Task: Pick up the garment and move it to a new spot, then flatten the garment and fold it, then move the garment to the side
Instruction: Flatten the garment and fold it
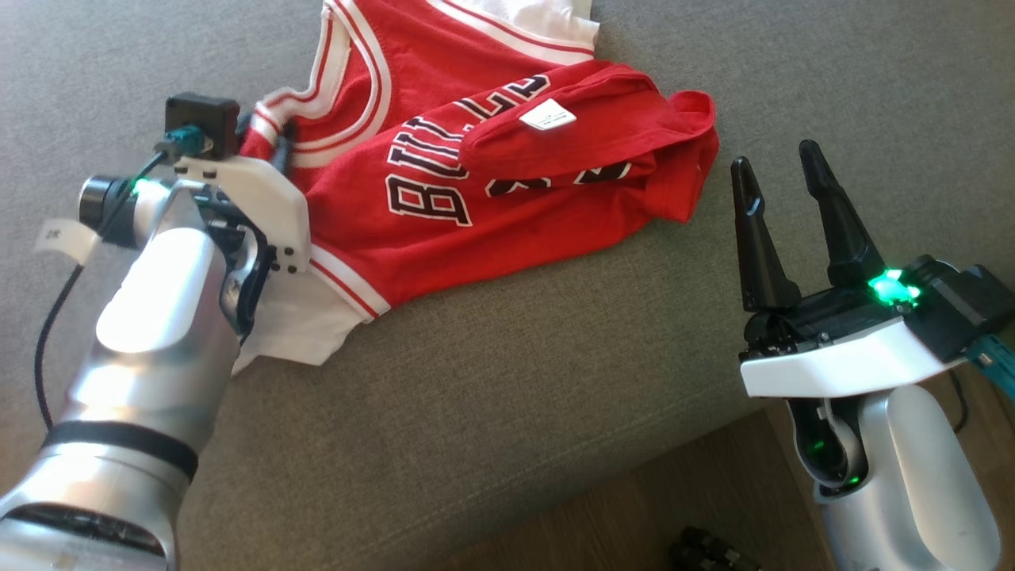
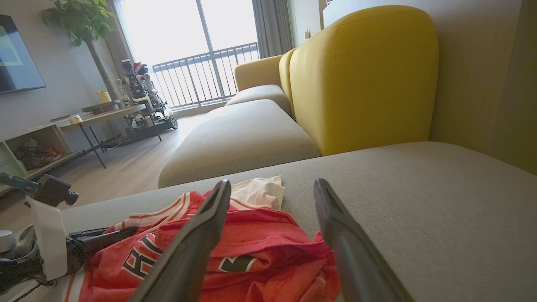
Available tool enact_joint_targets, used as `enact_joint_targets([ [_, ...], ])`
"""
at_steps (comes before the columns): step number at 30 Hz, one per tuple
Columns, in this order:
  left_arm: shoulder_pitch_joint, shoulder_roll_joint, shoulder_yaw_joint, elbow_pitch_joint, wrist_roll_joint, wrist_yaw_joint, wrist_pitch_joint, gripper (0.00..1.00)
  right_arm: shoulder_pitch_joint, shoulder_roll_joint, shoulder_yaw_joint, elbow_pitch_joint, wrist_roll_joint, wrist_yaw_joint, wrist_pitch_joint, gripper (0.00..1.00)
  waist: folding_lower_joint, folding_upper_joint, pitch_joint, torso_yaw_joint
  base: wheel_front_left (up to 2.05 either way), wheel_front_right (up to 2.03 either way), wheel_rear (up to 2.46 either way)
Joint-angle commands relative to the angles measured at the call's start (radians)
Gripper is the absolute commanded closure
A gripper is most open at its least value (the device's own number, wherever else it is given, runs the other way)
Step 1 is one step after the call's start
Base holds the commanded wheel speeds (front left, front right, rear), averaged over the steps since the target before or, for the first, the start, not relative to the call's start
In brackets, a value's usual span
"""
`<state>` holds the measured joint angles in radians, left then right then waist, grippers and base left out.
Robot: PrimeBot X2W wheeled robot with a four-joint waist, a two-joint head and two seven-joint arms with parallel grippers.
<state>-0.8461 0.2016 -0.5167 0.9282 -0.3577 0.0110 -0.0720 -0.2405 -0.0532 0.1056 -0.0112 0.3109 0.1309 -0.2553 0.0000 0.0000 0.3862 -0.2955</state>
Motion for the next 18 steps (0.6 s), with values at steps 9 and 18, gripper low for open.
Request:
enact_joint_targets([
  [9,-0.180,0.087,0.139,0.011,-0.068,0.069,-0.105,1.00,-0.031,0.003,0.024,-0.033,0.023,0.000,-0.006,0.00,0.0000,0.0000,0.017,-0.003,0.00,0.00,0.00],
  [18,-0.220,0.149,0.215,0.083,-0.108,0.122,-0.137,0.00,-0.042,0.003,0.032,-0.020,0.030,0.000,-0.006,0.00,0.0000,0.0000,0.016,0.014,0.00,0.00,0.00],
])
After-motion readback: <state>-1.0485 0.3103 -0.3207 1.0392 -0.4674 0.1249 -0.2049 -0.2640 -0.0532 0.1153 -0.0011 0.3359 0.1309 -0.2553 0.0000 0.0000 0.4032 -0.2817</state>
